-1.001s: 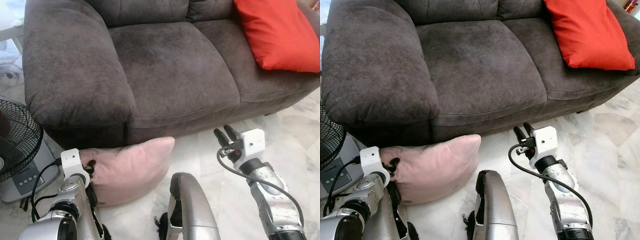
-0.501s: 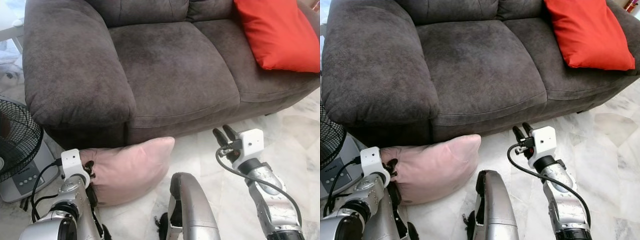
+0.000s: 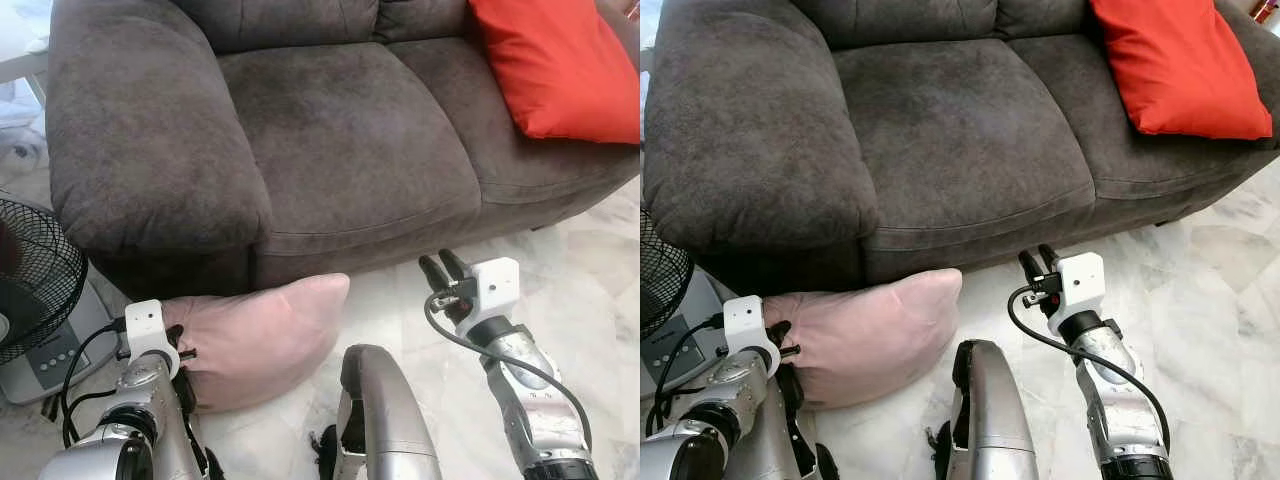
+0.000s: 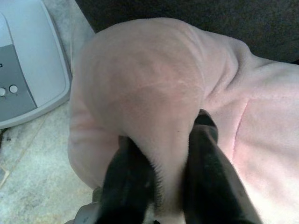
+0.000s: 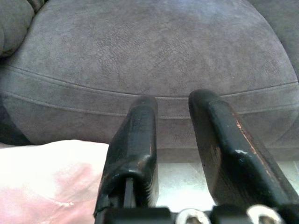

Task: Move the pillow to the sofa from floor

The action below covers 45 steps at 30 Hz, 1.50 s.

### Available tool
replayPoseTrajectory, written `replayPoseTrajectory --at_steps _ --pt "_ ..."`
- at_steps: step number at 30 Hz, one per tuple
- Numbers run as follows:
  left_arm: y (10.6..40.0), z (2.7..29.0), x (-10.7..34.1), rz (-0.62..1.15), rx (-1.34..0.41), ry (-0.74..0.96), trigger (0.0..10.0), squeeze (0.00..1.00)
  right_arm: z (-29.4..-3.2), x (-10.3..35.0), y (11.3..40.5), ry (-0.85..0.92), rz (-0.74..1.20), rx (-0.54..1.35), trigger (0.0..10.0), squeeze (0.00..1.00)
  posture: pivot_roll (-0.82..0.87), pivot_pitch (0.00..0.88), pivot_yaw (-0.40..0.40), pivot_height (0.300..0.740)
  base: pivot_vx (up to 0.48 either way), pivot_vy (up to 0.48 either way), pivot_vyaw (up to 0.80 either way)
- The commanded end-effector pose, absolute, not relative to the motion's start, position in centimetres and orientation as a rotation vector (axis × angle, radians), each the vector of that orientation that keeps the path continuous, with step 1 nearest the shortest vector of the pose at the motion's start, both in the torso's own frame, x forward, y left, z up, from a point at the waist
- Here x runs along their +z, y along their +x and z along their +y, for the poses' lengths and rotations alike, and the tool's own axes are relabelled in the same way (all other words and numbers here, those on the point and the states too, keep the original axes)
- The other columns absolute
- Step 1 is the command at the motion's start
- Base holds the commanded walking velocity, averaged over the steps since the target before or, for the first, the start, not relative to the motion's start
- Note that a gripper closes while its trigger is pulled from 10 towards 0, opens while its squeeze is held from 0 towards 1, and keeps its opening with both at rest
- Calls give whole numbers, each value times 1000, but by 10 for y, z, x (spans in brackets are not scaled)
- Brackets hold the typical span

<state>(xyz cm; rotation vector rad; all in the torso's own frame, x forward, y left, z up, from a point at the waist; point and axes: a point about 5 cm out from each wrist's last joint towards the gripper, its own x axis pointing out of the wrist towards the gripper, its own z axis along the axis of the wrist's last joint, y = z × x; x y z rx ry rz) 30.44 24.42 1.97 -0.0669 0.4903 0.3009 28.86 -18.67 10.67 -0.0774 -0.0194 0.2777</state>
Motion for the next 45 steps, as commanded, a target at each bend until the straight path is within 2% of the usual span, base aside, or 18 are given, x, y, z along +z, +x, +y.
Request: replayPoseTrajectory --at_steps 1,13,26,27,28,29,34,45 --pt "294 244 9 536 305 -60 0 0 -193 100 285 -76 5 253 10000 0 -13 198 -174 491 0 0 0" --pt "296 246 12 495 307 -36 0 0 -181 95 288 -47 1 249 10000 0 22 194 -143 491 0 0 0" --pt "298 241 13 490 289 -33 0 0 -180 90 288 -39 0 231 10000 0 32 184 -125 491 0 0 0" --pt "299 241 14 485 292 -30 784 0 -181 90 288 -41 1 230 10000 0 32 184 -124 491 0 0 0" --pt "299 241 15 482 294 -28 784 0 -181 90 288 -42 2 229 10000 0 32 184 -124 491 0 0 0" --pt "301 242 18 463 301 -30 10000 0 -181 90 288 -41 1 229 10000 0 31 184 -123 491 0 0 0" --pt "303 243 26 363 334 -45 10000 0 -181 89 288 -39 0 228 10000 0 32 182 -121 491 0 0 0" --pt "300 231 20 360 297 -64 10000 0 -179 89 289 -39 -1 230 10000 0 35 176 -121 491 0 0 0"
